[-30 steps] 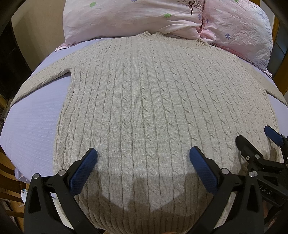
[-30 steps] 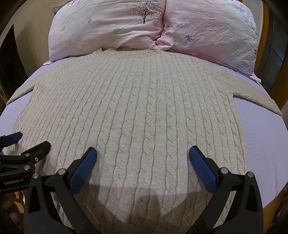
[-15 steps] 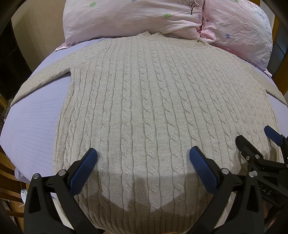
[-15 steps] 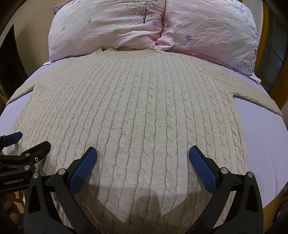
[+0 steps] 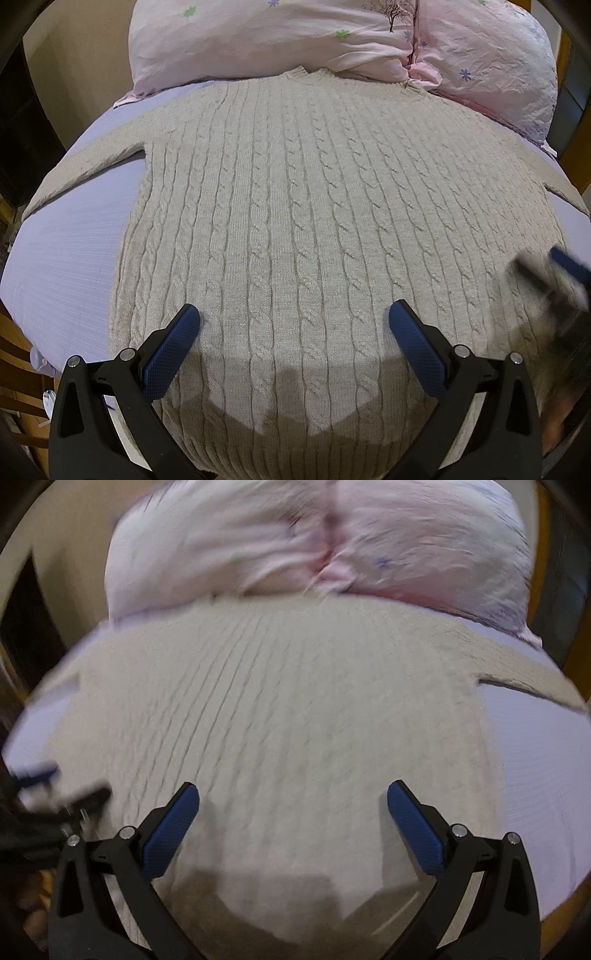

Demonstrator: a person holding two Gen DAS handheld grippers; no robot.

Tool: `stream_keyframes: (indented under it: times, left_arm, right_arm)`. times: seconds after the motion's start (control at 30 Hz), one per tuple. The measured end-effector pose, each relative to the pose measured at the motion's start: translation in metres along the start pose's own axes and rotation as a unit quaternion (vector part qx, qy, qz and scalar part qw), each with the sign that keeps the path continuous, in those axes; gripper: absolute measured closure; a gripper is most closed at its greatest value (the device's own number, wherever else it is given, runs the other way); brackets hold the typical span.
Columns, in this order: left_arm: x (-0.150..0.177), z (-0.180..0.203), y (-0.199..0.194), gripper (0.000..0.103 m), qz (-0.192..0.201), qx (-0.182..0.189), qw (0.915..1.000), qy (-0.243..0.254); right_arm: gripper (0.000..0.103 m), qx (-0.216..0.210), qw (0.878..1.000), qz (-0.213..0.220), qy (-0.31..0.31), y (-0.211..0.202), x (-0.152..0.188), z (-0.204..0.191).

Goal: Fold small clothes

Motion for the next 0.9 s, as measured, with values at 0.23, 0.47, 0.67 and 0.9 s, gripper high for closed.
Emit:
stream_keyframes:
  times: [0.23, 0.47, 0.67, 0.9]
  left_arm:
    - [-0.002, -0.001, -0.008, 0.001, 0.037, 0.028, 0.9989, 0.004]
    - [-0.039, -0.016, -0.044, 0.001, 0.188, 0.053, 0.9806, -0.013]
    - [-0.065, -0.033, -0.049, 0.001, 0.220, 0.107, 0.9692, -0.026]
    - [-0.079, -0.092, -0.040, 0.001, 0.226, 0.195, 0.9440, -0.139]
  right_arm:
    - [0.004, 0.116, 0.957, 0.085, 0.252, -0.051, -0.073, 0.245]
    - [0.051, 0.117, 0.875, 0.061, 0.465, -0.030, -0.077, 0.409]
    - [0.069, 0.130, 0.853, 0.060, 0.502, -0.006, -0.082, 0.443]
    - [0.096, 0.153, 0.860, 0.071, 0.482, 0.002, -0.093, 0.445]
Point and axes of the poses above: each gripper's, at about its wrist camera, not at the fingertips, and y roughly the way its jaws point, z to its right, x to its underside, the point moved 7 cm from there along y, roughly the way its jaws point, and after that the axes turned 1 degree about -z, right-handed, at the moved point
